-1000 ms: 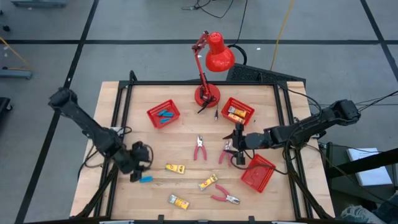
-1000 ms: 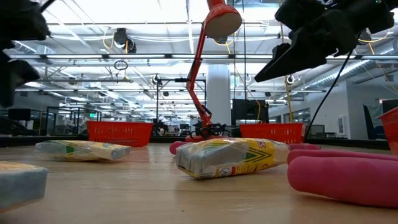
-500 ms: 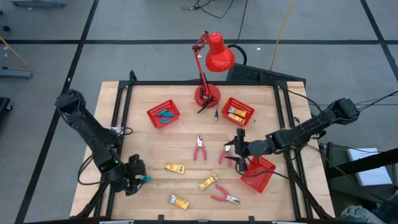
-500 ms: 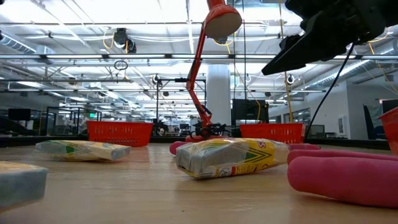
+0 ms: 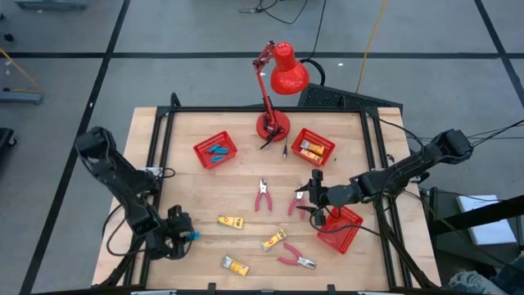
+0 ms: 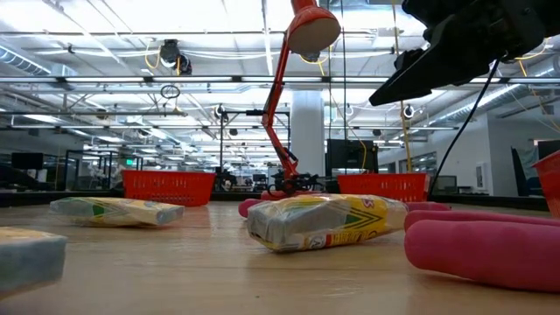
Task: Pick & Place School Supplies
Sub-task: Put the blue eraser into the left red bin
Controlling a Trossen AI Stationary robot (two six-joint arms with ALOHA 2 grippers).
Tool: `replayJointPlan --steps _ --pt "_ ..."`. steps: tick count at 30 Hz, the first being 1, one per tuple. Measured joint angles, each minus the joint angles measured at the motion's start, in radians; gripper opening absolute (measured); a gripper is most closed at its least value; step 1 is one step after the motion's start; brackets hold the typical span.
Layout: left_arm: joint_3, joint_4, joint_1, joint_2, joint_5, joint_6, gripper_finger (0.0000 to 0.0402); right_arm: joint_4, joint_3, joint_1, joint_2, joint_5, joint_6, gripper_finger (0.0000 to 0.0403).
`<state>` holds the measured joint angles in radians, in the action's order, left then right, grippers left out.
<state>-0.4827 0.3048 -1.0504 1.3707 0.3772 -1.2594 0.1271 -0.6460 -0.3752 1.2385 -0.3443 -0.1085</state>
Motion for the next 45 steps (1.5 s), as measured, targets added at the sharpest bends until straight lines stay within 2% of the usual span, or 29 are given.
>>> replayJointPlan --steps 11,26,33,37,42,45 --pt "0.0 -0.016 0.001 0.027 0.009 -0.077 0.0173 -0.006 0.0 0.0 0.0 -0.024 0.001 0.0242" --pt "0.001 -0.03 0.003 0.029 -0.027 -0.063 0.0173 -0.018 0.0 0.0 0.0 -0.03 0.007 0.0242" --pt "-0.006 -0.034 0.008 0.09 -0.035 -0.099 0.0171 -0.035 0.0 0.0 0.0 -0.075 0.015 0.0242" --pt "-0.004 -0.041 0.016 0.099 -0.036 -0.104 0.0133 -0.035 0.0 0.0 0.0 -0.075 0.019 0.0242" --pt "-0.004 -0.037 0.02 0.098 -0.055 -0.072 0.0028 -0.035 0.0 0.0 0.0 -0.075 0.019 0.0242" --pt "-0.004 -0.033 0.019 0.097 -0.04 -0.065 0.0019 -0.035 0.0 0.0 0.0 -0.075 0.019 0.0242"
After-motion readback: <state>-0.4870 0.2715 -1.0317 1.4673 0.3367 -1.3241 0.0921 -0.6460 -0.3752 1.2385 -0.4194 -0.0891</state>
